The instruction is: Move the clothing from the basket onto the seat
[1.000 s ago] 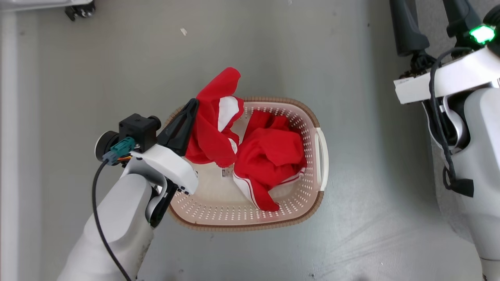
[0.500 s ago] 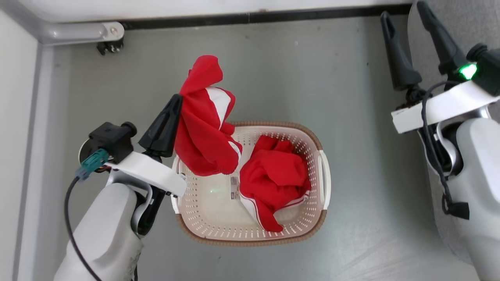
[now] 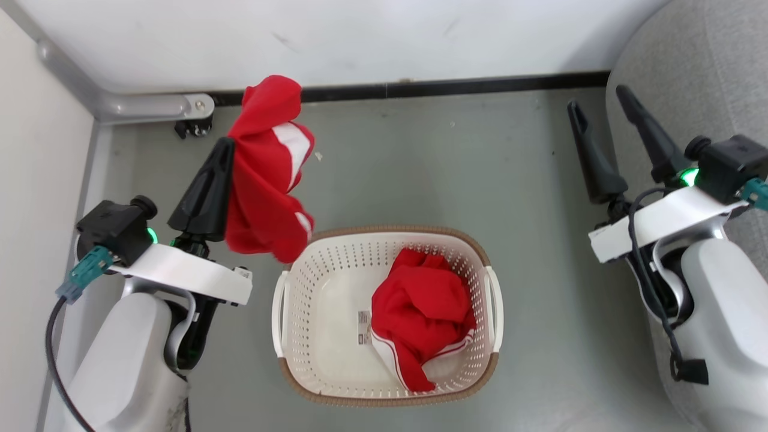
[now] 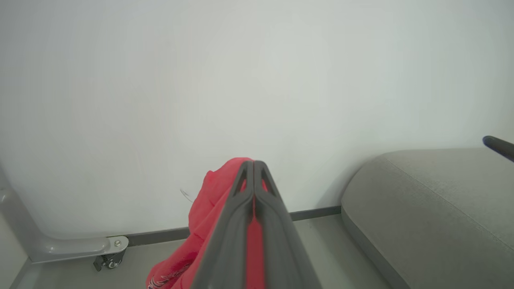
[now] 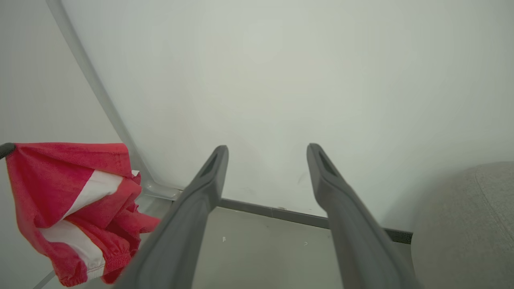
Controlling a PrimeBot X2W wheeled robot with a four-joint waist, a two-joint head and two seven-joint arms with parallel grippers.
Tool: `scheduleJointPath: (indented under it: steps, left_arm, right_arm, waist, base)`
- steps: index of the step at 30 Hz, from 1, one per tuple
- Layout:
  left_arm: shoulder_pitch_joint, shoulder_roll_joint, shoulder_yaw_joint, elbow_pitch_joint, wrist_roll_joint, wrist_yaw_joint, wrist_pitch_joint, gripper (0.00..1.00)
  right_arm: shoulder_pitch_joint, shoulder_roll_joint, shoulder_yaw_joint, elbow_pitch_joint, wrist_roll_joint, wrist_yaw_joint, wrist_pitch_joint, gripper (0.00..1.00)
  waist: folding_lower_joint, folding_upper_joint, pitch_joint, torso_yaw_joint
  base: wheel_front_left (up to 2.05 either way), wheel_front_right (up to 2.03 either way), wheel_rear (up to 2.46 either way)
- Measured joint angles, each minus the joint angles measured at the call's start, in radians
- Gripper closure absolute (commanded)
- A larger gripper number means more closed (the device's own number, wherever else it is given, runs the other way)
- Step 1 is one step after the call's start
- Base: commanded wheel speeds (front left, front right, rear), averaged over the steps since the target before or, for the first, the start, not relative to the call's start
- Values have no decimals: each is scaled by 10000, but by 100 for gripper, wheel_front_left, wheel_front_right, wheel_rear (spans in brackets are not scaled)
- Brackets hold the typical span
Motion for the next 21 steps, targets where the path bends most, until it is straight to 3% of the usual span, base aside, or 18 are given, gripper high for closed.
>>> scheduleJointPath:
  steps: [21]
  left_arm:
    - [525, 370, 543, -1517, 564, 6, -4, 100]
  right_arm:
    - [1556, 115, 717, 407, 395, 0, 0, 0]
  waist:
    - [0, 0, -1756, -267]
  base:
    - [0, 0, 0]
